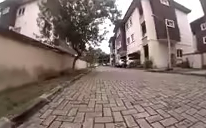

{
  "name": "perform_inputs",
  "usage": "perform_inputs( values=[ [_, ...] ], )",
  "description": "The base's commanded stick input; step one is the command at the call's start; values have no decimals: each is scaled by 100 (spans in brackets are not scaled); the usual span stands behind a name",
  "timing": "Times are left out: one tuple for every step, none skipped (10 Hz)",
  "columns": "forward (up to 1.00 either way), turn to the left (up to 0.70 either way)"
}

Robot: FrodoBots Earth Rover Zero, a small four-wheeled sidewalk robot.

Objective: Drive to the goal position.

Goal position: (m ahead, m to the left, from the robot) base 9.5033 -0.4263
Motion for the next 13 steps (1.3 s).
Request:
perform_inputs(
  values=[
    [50,0],
    [50,0],
    [50,0],
    [50,0],
    [50,0],
    [50,0],
    [50,0],
    [50,0],
    [50,0],
    [50,0],
    [50,0],
    [50,0],
    [50,0]
  ],
)
